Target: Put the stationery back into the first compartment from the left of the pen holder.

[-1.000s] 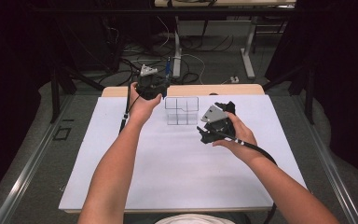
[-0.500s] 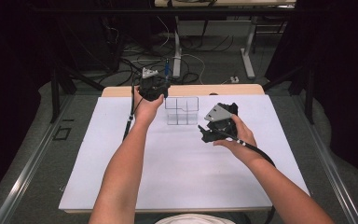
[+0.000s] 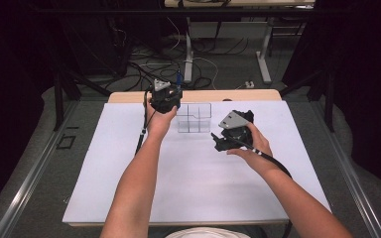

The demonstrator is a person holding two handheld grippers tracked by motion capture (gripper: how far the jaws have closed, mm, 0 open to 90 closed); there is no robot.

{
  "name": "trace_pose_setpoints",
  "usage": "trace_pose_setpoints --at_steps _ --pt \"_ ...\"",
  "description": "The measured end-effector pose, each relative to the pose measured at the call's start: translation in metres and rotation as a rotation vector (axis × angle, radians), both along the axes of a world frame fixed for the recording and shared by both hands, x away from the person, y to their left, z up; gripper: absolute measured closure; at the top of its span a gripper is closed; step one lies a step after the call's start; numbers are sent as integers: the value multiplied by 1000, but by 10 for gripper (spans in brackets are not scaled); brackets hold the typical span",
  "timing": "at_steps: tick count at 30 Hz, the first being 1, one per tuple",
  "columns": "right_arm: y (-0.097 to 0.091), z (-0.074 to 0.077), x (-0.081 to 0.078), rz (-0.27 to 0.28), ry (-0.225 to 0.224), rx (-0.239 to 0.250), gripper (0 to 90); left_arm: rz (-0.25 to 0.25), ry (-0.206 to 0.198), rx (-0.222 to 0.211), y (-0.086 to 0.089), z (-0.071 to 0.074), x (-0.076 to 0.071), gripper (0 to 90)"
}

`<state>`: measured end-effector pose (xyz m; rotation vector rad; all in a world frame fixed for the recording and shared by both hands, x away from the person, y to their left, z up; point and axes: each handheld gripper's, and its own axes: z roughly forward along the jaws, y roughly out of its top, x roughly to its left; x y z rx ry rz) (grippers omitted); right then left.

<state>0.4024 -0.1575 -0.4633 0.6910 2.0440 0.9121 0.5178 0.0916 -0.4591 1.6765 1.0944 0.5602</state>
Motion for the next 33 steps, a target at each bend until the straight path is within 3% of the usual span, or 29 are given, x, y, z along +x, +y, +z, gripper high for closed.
trace_pose_setpoints --at_steps 13,20,31,33 --pt "3 -2 -1 7 -11 5 0 10 12 10 -3 -17 -3 792" --pt "1 -8 -1 6 11 14 0 8 28 20 -4 -25 -4 792" --pt "-1 -10 -2 1 16 28 0 4 26 34 -4 -26 -7 783" --pt "-2 -11 -2 -4 19 25 0 9 15 21 -2 -24 -9 750"
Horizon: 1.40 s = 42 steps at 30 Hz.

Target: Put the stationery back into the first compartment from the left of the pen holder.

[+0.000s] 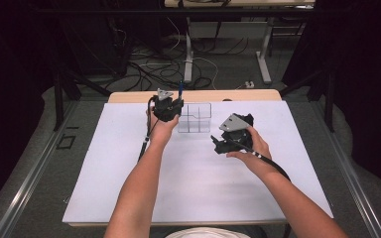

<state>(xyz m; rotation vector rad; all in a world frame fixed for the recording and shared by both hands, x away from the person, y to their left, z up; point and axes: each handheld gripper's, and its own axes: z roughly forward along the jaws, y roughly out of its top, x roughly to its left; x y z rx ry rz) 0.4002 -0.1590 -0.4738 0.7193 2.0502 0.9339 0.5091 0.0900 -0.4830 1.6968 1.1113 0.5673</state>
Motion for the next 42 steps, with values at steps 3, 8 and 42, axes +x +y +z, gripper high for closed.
trace_pose_setpoints --at_steps 3,8,42 --pt "-1 0 0 2 -2 2 0 11 -16 2 5 6 -2 697" --pt "-2 -1 0 -7 2 13 0 26 -49 -6 13 15 -5 575" --pt "-20 -4 -5 -42 40 26 0 -138 23 -22 39 61 -73 50"
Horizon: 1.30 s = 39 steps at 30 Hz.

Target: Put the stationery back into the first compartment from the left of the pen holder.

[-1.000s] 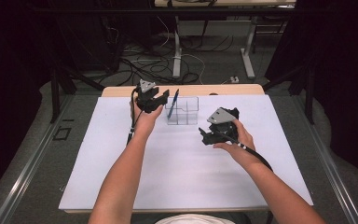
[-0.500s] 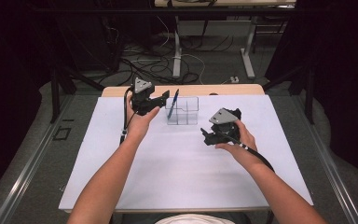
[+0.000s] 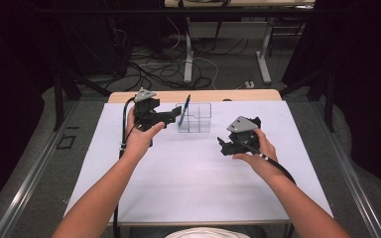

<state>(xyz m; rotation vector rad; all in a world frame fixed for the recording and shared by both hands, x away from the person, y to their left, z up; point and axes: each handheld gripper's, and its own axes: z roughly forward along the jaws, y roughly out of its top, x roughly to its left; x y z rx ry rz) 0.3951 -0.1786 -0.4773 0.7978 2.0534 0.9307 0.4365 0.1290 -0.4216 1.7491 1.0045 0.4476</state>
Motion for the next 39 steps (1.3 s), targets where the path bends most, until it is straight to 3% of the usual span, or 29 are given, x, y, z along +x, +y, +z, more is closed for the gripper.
trace_pose_setpoints --at_steps 5,6,17,28,39 --pt "-8 0 -1 -8 33 37 0 -7 -1 20 9 -4 -15 1" --pt "-10 1 -1 -13 56 47 0 -3 0 21 12 -5 -17 1" --pt "-45 -6 1 -95 191 235 0 32 12 10 49 -26 -46 1" --pt "-81 -23 1 -215 271 303 0 111 67 11 86 -58 -60 1" --pt "-93 -38 0 -277 281 334 0 198 116 -7 110 -84 -62 1"
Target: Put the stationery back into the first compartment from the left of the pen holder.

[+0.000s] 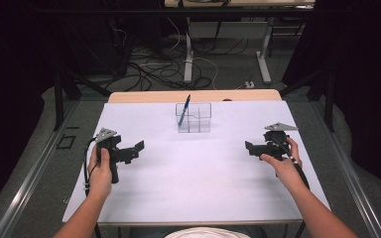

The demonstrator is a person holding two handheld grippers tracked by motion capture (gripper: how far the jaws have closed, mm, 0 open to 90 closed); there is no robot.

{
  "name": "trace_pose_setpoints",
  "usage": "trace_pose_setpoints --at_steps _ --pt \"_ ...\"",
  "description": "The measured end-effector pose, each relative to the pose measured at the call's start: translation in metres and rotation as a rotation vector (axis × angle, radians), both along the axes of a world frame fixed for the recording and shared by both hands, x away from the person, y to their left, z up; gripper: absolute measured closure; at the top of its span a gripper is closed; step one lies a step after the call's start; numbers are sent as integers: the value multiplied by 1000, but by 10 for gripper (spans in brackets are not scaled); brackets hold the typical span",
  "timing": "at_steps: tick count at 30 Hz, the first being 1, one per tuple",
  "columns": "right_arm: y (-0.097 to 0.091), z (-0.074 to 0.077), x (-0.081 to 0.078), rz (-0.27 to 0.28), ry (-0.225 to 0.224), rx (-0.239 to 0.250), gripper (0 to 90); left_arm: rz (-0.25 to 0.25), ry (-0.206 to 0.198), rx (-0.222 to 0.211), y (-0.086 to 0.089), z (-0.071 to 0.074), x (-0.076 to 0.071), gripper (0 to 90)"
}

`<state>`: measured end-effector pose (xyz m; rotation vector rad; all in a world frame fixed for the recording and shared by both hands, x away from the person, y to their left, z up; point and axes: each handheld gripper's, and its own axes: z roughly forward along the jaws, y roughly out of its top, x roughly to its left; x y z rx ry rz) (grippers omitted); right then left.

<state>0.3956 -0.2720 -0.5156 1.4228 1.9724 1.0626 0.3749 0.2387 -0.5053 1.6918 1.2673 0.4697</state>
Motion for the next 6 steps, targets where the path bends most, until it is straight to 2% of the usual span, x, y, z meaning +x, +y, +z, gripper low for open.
trace_pose_setpoints --at_steps 6 --pt "-3 -6 -1 -11 2 3 0 44 6 0 12 -5 0 1"
